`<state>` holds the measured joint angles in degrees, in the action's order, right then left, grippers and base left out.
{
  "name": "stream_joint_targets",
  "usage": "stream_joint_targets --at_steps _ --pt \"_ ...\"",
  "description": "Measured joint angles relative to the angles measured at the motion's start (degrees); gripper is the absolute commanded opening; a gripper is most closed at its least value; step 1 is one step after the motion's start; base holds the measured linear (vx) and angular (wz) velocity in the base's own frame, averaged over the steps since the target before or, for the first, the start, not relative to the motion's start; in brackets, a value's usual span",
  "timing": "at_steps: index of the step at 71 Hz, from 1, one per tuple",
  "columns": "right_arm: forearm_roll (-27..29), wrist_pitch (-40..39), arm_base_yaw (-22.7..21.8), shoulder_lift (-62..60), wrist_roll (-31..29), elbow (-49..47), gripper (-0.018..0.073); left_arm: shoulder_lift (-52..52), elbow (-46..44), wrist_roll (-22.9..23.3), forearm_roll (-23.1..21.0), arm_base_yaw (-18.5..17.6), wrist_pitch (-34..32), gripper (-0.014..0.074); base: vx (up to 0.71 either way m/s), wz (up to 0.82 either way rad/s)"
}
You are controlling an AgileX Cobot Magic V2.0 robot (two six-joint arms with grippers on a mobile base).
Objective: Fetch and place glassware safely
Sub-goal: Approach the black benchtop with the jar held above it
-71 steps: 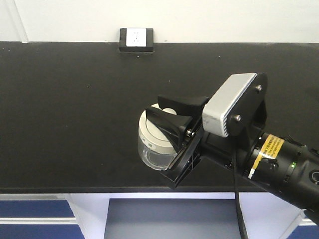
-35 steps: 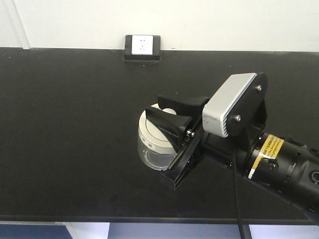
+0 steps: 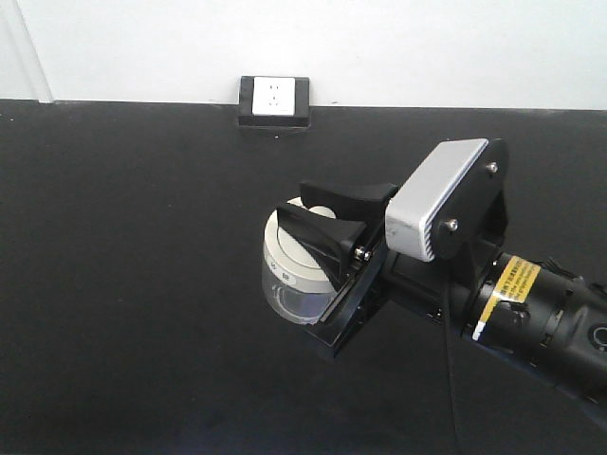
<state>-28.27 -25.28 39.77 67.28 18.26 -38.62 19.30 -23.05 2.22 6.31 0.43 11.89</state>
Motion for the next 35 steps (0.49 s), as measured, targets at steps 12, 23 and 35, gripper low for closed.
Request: stream_joint_targets --at_steps 12,23,35 --pt "0.11 0.08 0.0 0.36 0.03 0.0 -0.0004 0.05 0.0 0.0 0.0 0.0 0.2 -0.0007 0.05 0.02" --pt "0.0 0.64 0.0 0.84 0.03 0.0 -0.0004 0.11 0.0 0.0 0.0 0.0 0.39 -0.0007 -0.01 -0.01" --pt "0.0 1.28 0.0 0.84 0.03 0.0 -0.0004 0.11 0.0 0.0 0.0 0.0 0.44 -0.0007 0.0 0.0"
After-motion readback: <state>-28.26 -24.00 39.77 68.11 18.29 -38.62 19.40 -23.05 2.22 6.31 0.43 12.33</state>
